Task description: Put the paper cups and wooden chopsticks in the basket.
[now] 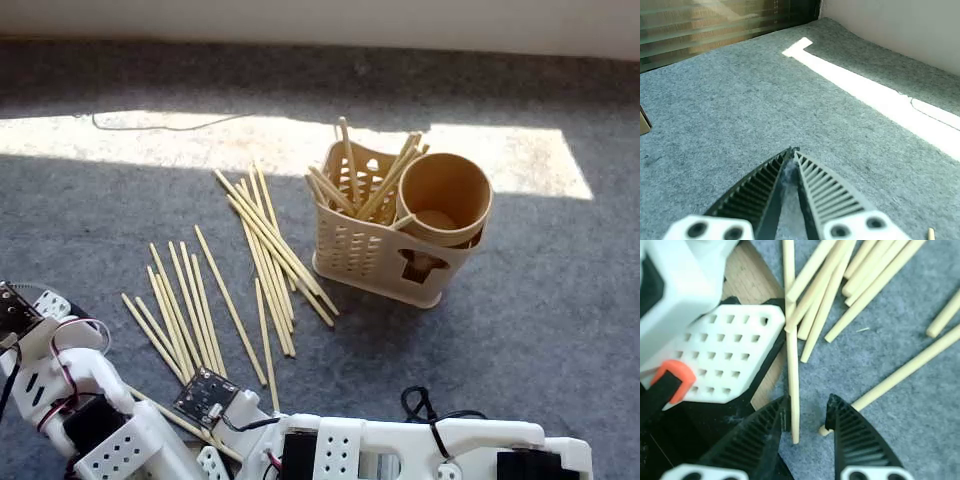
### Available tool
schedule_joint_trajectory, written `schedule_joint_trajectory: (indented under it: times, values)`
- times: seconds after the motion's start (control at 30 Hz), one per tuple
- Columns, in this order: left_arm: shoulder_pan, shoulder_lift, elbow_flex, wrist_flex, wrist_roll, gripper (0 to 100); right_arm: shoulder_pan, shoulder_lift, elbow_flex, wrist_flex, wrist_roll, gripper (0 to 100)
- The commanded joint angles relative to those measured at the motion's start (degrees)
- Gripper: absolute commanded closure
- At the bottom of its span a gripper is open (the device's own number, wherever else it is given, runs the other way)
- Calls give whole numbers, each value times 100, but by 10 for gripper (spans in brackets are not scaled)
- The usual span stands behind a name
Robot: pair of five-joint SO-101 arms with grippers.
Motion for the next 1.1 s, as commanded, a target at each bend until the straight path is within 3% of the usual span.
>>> schedule_joint_trajectory:
  times: [0.0,0.53,1.07]
  values:
    - [-66,-48,66,-123,62,982,-75,-92,-215,198,-44,878]
    - [-57,-40,75,-123,62,982,-40,-31,-180,215,-9,879]
    - [-31,-40,75,-114,62,982,1499,-92,-224,242,633,879]
